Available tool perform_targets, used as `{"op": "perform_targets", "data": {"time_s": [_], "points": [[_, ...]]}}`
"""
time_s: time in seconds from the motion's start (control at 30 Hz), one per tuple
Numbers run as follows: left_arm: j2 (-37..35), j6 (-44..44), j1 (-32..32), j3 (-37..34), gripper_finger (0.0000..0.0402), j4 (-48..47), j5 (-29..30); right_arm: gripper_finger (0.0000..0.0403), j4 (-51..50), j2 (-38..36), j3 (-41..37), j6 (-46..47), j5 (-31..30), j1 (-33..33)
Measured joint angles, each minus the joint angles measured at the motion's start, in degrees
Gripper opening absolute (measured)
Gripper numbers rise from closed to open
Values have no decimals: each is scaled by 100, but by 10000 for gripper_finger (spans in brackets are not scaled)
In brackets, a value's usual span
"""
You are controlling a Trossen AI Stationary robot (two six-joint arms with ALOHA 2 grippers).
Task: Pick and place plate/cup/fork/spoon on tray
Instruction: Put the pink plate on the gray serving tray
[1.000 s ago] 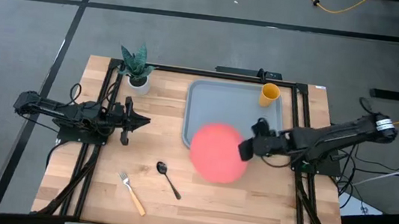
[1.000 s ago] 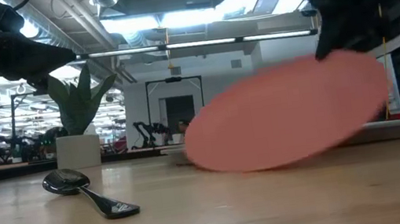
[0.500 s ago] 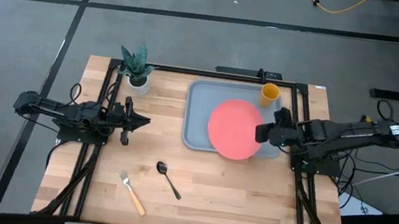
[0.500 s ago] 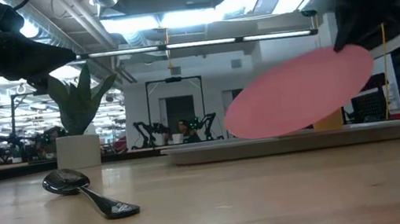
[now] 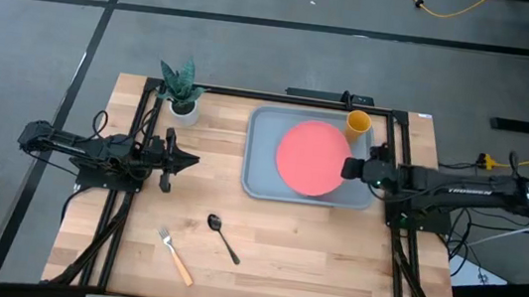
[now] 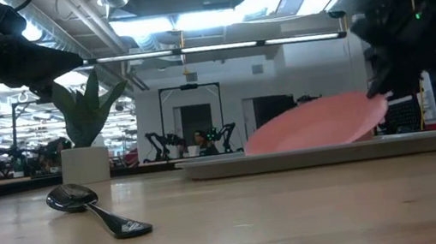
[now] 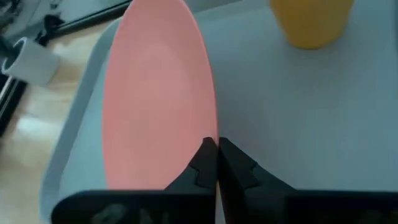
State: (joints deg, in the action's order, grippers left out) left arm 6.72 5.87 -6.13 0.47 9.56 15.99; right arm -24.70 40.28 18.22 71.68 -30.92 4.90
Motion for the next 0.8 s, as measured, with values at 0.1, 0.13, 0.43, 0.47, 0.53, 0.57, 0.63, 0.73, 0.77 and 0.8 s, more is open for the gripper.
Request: {"op": "perform_targets", "data": {"time_s": [0.1, 0.13, 0.43, 0.47, 0.53, 0.57, 0.63, 0.73, 0.77, 0.8], "points": [[2, 1, 0, -1, 27, 7, 2, 0, 93, -3, -258, 44, 14, 145], [1, 0, 0, 0, 27, 7, 2, 0, 104, -3, -293, 50, 16, 189], [2, 0, 0, 0, 27, 9, 2, 1, 82, 2, -437, 171, 367, 516], [2, 0, 0, 0, 28, 11, 2, 4, 93, 2, -435, 168, 367, 553], [1, 0, 0, -1, 27, 9, 2, 14, 76, 4, -435, 158, 363, 598], [2, 0, 0, -1, 27, 9, 2, 21, 71, 6, -435, 148, 363, 609], [1, 0, 0, 0, 27, 10, 2, 34, 6, 8, -437, 133, 361, 626], [1, 0, 0, -1, 27, 9, 3, 41, -12, 8, -437, 130, 372, 626], [2, 0, -2, 0, 28, 9, 2, 41, -12, 8, -437, 123, 389, 626], [0, 0, 0, 0, 28, 11, 2, 41, -12, 8, -437, 121, 400, 626]]}}
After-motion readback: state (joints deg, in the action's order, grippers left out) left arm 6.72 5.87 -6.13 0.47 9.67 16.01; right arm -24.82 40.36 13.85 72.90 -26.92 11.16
